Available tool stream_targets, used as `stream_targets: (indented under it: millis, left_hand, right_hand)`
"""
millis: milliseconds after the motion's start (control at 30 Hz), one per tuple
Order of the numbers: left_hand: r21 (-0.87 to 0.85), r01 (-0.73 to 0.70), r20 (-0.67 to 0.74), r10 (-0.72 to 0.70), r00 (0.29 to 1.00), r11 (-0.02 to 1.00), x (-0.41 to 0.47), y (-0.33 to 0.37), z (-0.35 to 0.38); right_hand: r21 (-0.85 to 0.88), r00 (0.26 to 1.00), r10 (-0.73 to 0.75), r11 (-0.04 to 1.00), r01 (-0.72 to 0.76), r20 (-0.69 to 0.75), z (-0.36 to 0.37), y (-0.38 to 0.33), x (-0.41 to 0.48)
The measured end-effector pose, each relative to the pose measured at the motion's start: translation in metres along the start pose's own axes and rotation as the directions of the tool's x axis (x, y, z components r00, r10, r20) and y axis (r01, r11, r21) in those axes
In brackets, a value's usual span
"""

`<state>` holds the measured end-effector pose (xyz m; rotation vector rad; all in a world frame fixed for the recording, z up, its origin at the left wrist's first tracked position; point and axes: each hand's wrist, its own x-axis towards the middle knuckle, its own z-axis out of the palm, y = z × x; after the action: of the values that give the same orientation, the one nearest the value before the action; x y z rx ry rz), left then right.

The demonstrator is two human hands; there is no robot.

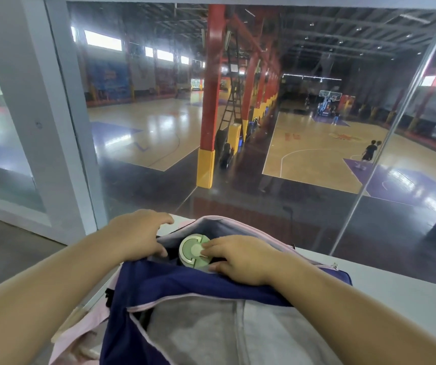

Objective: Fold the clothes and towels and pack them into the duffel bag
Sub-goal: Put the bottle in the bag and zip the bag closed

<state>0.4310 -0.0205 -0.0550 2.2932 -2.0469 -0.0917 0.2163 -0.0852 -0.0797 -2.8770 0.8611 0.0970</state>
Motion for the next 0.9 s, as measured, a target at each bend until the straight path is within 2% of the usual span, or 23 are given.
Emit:
stream_targets:
  millis: [100,233,433,667,767,900]
  left_hand:
    - [0.003,-0.030,-0.099,0.030,0.995,1.000,-0.018,0.010,-0.001]
    - [-0.216,-0.146,-0.225,0.096,0.970,0.966,-0.049,0.042,0.000]
    - [-0.347,-0.318,-0.325,0.206,0.923,0.882,-0.081,0.103,0.023]
    - [-0.201,-0.407,-0.272,0.348,0.897,0.891,-0.079,0.157,0.054]
    - [-0.194,-0.401,-0.247,0.351,0.903,0.895,-0.072,0.169,0.060]
    - [-0.111,-0.350,-0.241,0.317,0.917,0.930,-0.059,0.175,0.057]
  right_hand:
    - [0.056,0.995,0.032,0.998,-0.027,-0.094,-0.019,-0.007,-0.028]
    - [0.081,0.976,0.138,0.989,-0.126,-0.167,-0.032,-0.007,-0.078]
    - [0.218,0.877,0.342,0.935,-0.280,-0.338,0.000,0.017,-0.147]
    - [0.306,0.775,0.515,0.853,-0.423,-0.365,0.040,0.043,-0.208]
    - [0.359,0.763,0.548,0.827,-0.433,-0.342,0.055,0.047,-0.222]
    - [0.349,0.736,0.547,0.832,-0.430,-0.398,0.062,0.049,-0.225]
